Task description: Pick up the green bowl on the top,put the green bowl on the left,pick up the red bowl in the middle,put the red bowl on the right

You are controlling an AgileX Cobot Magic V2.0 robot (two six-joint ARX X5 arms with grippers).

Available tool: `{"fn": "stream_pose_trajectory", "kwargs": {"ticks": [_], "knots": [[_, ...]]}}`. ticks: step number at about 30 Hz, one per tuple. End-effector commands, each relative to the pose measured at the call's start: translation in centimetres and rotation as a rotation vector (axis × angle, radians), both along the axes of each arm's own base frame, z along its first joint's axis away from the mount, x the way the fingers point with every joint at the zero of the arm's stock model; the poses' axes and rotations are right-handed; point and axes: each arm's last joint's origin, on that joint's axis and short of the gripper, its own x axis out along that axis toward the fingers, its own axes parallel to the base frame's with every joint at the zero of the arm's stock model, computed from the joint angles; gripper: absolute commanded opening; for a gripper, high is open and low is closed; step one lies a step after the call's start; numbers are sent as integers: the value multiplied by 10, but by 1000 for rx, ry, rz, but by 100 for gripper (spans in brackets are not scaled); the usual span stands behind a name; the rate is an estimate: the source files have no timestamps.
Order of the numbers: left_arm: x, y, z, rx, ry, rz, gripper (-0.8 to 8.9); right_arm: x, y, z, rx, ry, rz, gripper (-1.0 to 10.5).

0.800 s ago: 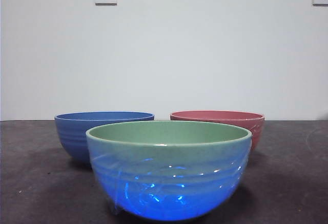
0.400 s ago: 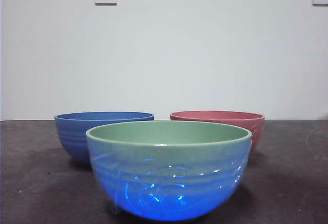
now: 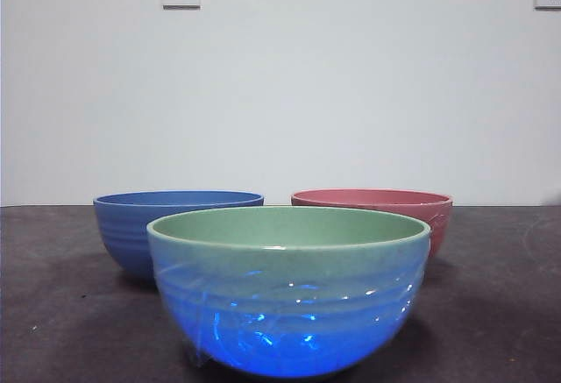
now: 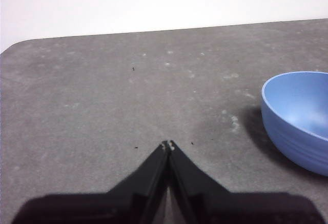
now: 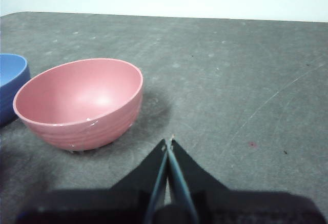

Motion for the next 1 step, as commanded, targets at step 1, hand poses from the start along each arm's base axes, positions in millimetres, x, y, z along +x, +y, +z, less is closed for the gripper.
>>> {"fn": "stream_pose_trajectory", "kwargs": {"ticks": [1], "knots": [[1, 0, -5, -9, 13, 2, -3, 1, 0, -4, 7, 14, -6, 2]]}}
